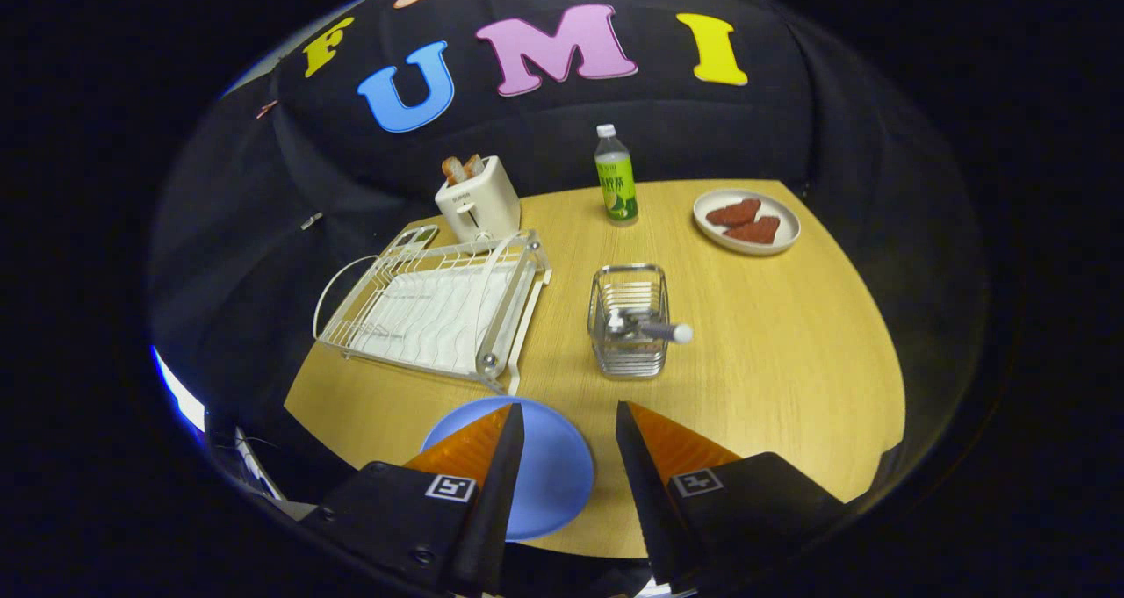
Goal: Take the plate from the dish rack, then take the spoon from the basket and place it into the plate.
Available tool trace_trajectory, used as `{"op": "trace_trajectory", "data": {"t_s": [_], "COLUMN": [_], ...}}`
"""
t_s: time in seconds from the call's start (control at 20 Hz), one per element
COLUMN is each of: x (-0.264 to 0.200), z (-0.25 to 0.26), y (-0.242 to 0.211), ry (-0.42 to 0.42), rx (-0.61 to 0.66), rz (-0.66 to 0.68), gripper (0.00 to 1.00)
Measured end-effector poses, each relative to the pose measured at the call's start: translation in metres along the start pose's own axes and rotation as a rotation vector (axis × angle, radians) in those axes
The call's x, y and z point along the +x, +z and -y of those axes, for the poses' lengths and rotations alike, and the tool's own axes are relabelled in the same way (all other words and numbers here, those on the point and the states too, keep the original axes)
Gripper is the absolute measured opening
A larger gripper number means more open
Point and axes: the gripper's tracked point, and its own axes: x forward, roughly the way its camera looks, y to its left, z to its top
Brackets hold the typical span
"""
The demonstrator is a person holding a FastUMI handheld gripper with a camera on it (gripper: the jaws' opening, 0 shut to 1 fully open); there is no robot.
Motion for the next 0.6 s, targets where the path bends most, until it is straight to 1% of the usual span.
{"op": "trace_trajectory", "data": {"t_s": [0.1,0.25,0.4,0.5,0.6], "x": [0.002,0.014,0.037,0.048,0.058], "z": [0.005,0.030,0.057,0.068,0.072], "y": [0.024,0.046,0.042,0.035,0.028], "ry": [-0.011,-0.062,-0.104,-0.110,-0.097], "rx": [-0.033,-0.095,-0.147,-0.187,-0.209], "rz": [0.037,0.047,-0.003,-0.039,-0.075], "gripper": [0.65,0.65,0.64,0.62,0.61]}}
